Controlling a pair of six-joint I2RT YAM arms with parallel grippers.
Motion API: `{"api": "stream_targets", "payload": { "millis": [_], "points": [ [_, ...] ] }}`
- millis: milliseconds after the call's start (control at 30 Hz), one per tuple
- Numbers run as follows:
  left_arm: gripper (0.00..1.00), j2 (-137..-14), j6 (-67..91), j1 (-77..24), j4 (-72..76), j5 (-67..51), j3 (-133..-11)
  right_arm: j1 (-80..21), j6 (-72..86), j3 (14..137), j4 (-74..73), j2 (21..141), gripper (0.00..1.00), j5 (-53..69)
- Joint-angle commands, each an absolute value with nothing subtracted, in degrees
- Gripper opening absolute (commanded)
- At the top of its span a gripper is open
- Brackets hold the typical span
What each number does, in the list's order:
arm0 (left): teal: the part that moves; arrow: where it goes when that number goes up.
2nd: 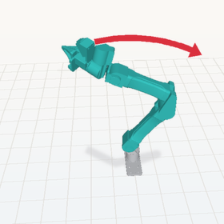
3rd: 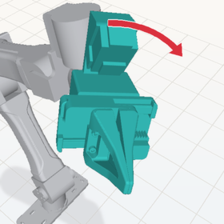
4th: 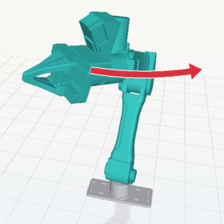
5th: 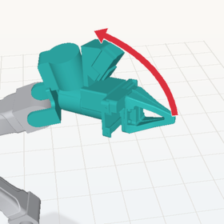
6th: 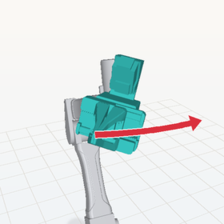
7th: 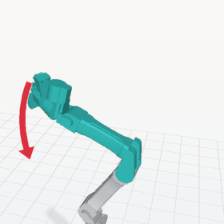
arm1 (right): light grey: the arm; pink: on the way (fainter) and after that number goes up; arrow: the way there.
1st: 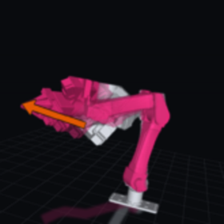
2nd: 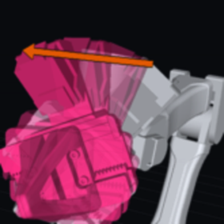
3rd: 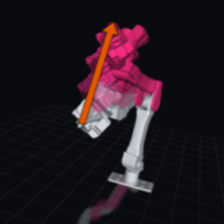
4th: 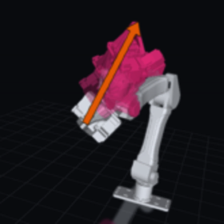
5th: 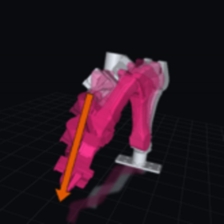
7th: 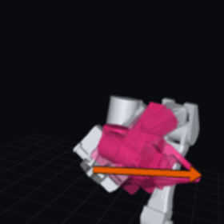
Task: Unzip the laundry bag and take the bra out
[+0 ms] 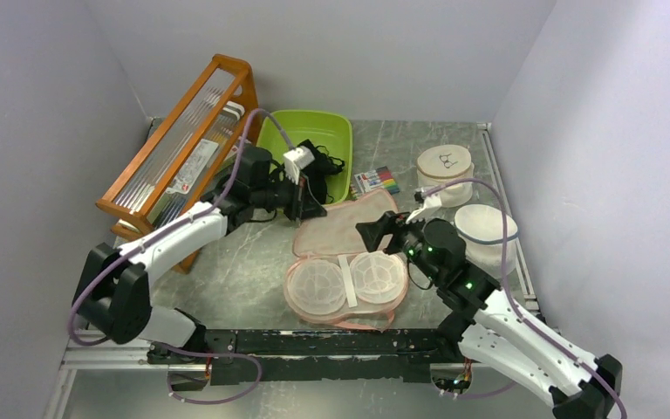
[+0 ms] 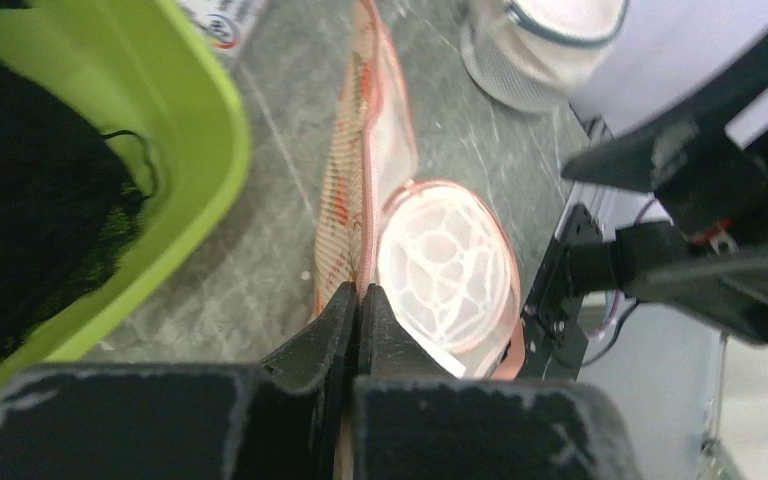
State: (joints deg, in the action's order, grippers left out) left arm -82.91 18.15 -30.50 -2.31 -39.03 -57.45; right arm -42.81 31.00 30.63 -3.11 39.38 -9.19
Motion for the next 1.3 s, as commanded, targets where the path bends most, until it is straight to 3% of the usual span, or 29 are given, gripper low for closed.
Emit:
{"api": "stream_targets", "payload": {
  "millis": [0, 233, 467, 1067, 1267],
  "points": [
    [0.07, -77.5, 11.9, -37.3, -5.6, -35.2, -53.0, -42.5, 31.0, 31.4, -4.4, 33.2, 0.76, -13.3],
    [0.07, -76.5, 9.6, -50.7, -11.0, -24.3, -48.5, -42.5, 29.6, 31.1, -5.6, 25.1, 0.76, -19.1],
    [0.07, -81.7, 12.5, -58.7, -16.7, -17.8, -48.6, -42.5, 28.4, 32.8, -8.0, 25.5, 0.76, -21.2],
    [0.07, -67.3, 29.3, -59.4, -14.0, -12.3, -38.4, -42.5, 28.7, 31.4, -6.5, 29.4, 0.76, -20.0],
    [0.07, -65.3, 34.0, -59.4, -6.9, -14.7, -32.6, -42.5, 28.9, 31.4, -5.9, 31.1, 0.76, -19.3]
  ]
}}
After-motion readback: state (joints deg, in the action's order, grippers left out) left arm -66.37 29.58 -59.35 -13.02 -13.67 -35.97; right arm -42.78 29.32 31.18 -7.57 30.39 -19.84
